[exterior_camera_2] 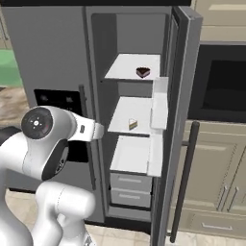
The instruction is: Take the cakes from the fridge and place them on the empty tray on the dining counter.
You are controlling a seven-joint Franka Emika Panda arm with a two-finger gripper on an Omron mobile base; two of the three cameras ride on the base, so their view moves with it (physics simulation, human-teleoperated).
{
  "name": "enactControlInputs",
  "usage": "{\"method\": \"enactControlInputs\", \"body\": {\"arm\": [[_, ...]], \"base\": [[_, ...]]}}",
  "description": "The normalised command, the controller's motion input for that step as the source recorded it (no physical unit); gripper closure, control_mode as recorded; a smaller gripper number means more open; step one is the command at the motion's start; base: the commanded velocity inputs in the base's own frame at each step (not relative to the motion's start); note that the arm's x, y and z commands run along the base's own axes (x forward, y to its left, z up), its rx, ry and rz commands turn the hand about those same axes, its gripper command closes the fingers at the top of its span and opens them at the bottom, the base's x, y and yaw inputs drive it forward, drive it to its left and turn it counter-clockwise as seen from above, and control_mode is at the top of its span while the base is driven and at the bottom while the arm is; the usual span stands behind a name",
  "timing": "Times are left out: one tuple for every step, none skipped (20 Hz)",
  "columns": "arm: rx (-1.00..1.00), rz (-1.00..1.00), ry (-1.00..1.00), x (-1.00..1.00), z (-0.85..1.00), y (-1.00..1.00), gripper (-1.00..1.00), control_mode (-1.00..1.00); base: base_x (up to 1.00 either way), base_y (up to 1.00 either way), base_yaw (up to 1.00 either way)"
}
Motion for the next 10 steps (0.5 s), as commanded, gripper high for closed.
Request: {"method": "enactControlInputs", "body": {"arm": [[0.00,0.00,0.00,0.00,0.00,0.00,-1.00,1.00],[0.00,0.00,0.00,0.00,0.00,0.00,-1.00,1.00],[0.00,0.00,0.00,0.00,0.00,0.00,-1.00,1.00],[0.00,0.00,0.00,0.00,0.00,0.00,-1.00,1.00],[0.00,0.00,0.00,0.00,0.00,0.00,-1.00,1.00],[0.00,0.00,0.00,0.00,0.00,0.00,-1.00,1.00],[0.00,0.00,0.00,0.00,0.00,0.00,-1.00,1.00],[0.00,0.00,0.00,0.00,0.00,0.00,-1.00,1.00],[0.00,0.00,0.00,0.00,0.00,0.00,-1.00,1.00],[0.00,0.00,0.00,0.00,0.00,0.00,-1.00,1.00]], "base": [[0.59,0.00,-0.12],[0.72,0.00,-0.11],[0.87,0.00,-0.11],[0.95,0.00,-0.09],[1.00,0.00,-0.07],[1.00,0.00,-0.06],[1.00,0.00,-0.08],[1.00,0.00,-0.08],[1.00,0.00,-0.07],[1.00,0.00,-0.06]]}}
